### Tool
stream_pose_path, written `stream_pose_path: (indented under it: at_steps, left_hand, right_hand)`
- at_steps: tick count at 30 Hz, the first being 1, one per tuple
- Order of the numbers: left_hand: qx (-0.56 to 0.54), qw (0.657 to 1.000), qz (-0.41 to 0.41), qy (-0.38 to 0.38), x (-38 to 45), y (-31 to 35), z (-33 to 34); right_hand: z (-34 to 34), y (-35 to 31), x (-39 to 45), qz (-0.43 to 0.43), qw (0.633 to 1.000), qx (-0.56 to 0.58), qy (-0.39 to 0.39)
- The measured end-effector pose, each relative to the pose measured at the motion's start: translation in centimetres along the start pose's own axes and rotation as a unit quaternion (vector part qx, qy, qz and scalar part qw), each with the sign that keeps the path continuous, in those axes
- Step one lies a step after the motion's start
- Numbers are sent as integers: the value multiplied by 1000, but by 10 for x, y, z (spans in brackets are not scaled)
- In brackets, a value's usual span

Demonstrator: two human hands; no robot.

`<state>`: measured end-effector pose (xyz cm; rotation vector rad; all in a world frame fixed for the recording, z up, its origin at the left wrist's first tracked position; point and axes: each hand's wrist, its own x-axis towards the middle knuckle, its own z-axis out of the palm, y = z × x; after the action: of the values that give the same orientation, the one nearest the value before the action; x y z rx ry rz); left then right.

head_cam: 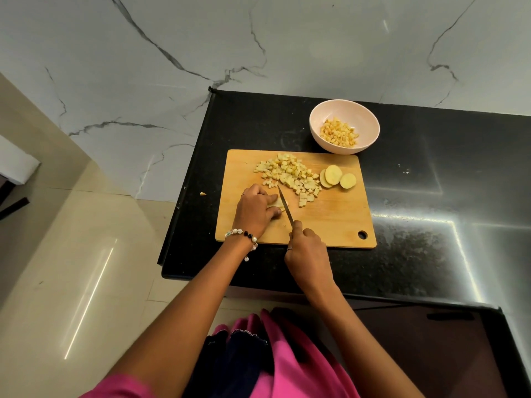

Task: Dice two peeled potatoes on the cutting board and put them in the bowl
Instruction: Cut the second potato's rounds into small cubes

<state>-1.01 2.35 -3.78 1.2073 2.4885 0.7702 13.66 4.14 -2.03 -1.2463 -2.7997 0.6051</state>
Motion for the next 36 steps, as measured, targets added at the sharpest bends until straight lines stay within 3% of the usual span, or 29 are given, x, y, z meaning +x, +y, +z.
stream_pose_path:
  at_steps: [4,13,21,24,29,36]
  left_hand:
    - [-24,1000,-5,16,2,-1,3]
    - [-31,996,0,86,-1,0,13]
    - [-54,996,54,39,-6,-14,11]
    - [-77,993,65,56,-11,-21,10]
    - [-109,986,49,120,-14,-20,15]
    - [-117,986,24,118,-10,-15,18]
  right_hand:
    - [4,-8,4,-13,998,-55,-4]
    - [7,5,-24,-21,998,-55,-6]
    - [-7,8,10,-1,998,-54,-16]
    - [-10,4,5,-14,999,-26,-19]
    - [-3,-1,-1,-13,1000,-8,-26]
    - [1,-13,10,-27,997,-64,-16]
